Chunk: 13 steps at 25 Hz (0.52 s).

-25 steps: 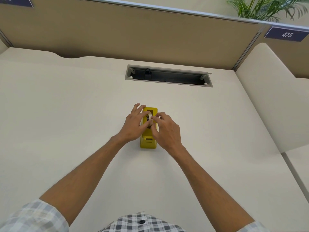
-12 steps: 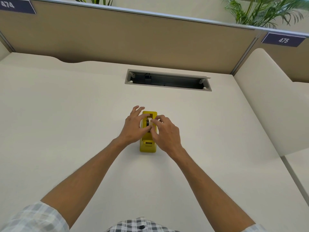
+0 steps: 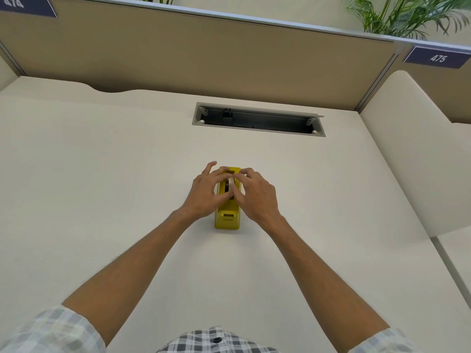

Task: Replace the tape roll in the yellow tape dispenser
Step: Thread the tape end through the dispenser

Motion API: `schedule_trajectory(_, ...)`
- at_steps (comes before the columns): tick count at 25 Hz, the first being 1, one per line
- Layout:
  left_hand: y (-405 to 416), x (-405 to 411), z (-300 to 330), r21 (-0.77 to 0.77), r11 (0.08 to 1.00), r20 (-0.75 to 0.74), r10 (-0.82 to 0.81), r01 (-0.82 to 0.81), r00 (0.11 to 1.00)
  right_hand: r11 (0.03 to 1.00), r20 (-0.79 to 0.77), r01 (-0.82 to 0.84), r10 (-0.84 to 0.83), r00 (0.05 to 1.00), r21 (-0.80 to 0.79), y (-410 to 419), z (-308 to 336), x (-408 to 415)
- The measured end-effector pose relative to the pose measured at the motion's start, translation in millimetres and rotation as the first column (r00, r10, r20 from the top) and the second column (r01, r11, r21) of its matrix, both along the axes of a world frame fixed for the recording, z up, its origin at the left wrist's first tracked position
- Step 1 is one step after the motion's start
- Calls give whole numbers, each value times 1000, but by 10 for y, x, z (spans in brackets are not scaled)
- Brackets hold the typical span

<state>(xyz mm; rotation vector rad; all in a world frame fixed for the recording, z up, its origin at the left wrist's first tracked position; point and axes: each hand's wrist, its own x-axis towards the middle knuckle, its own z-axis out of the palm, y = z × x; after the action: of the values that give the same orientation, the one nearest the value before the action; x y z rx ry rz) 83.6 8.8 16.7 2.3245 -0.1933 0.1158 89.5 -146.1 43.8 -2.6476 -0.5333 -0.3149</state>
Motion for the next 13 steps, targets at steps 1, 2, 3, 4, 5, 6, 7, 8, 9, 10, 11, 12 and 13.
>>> schedule_trajectory(1, 2, 3, -3, -2, 1000, 2, -4, 4, 1000, 1000, 1, -21, 21, 1000, -2, -5, 10, 8)
schedule_trajectory(2, 5, 8, -6, 5, 1000, 0, -7, 7, 1000, 999, 1, -39, 39, 999, -4, -11, 22, 14)
schedule_trajectory(3, 10, 13, -7, 19, 1000, -2, -10, 10, 1000, 999, 1, -49, 49, 999, -8, -13, 35, 19)
schedule_trajectory(4, 15, 16, -7, 35, 999, -2, -14, 14, 1000, 999, 2, -51, 51, 999, -14, -12, 49, 25)
schedule_trajectory(5, 21, 19, -7, 48, 999, 1, -19, 19, 1000, 999, 0, -48, 48, 999, -21, -8, 63, 32)
schedule_trajectory(6, 26, 21, -8, 54, 998, 5, -26, 26, 1000, 999, -4, -43, 43, 999, -26, -2, 76, 34)
schedule_trajectory(7, 28, 19, -10, 56, 998, 10, -33, 32, 999, 999, -10, -38, 37, 999, -27, 5, 83, 34)
schedule_trajectory(8, 27, 16, -9, 58, 998, 15, -37, 36, 999, 999, -13, -32, 32, 999, -27, 15, 89, 33)
schedule_trajectory(9, 26, 11, -7, 62, 997, 20, -39, 38, 999, 999, -14, -27, 27, 1000, -31, 26, 95, 31)
schedule_trajectory(10, 24, 8, -5, 67, 997, 22, -39, 38, 999, 999, -13, -24, 23, 1000, -43, 34, 100, 31)
schedule_trajectory(11, 22, 8, -2, 73, 997, 22, -40, 38, 999, 998, -10, -24, 23, 1000, -61, 41, 102, 31)
schedule_trajectory(12, 23, 8, -1, 78, 996, 21, -42, 40, 999, 996, -6, -27, 27, 1000, -83, 45, 102, 30)
schedule_trajectory(13, 24, 7, 2, 81, 996, 21, -45, 44, 999, 994, 0, -32, 32, 999, -107, 49, 102, 28)
